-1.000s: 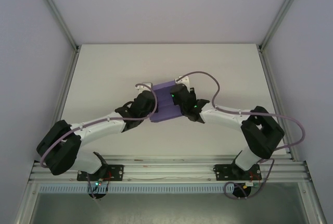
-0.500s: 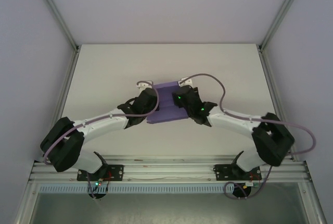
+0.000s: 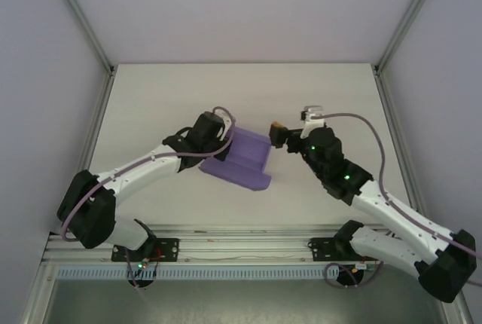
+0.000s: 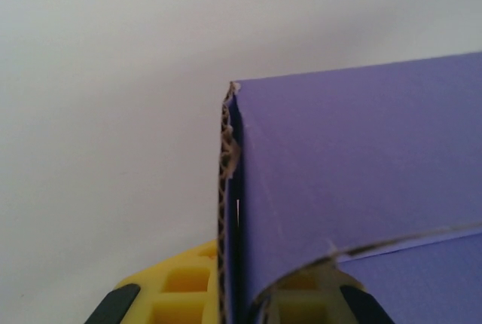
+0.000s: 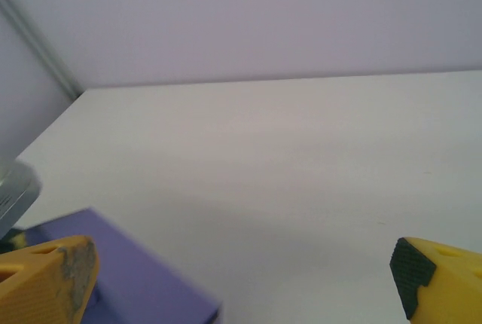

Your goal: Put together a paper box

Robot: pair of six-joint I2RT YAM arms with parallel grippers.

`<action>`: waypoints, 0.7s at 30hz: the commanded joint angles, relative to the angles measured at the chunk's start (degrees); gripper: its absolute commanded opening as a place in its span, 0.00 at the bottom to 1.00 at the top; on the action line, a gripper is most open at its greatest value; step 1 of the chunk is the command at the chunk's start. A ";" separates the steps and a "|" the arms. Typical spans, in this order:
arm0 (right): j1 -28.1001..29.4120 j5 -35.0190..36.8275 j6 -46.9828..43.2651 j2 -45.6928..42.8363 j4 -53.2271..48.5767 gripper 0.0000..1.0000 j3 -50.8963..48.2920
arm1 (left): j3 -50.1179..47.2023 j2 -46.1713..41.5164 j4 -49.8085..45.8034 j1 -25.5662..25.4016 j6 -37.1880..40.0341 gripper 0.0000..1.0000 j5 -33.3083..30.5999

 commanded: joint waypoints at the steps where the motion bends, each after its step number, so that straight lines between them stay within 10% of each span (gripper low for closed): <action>1: -3.47 0.27 3.48 -1.14 -10.78 1.00 -0.41 | 5.89 2.24 -15.94 -0.79 15.03 0.00 12.20; 21: -7.64 2.01 4.64 -2.70 -17.14 1.00 -3.03 | 34.55 39.66 -31.46 -11.45 16.31 0.00 -27.72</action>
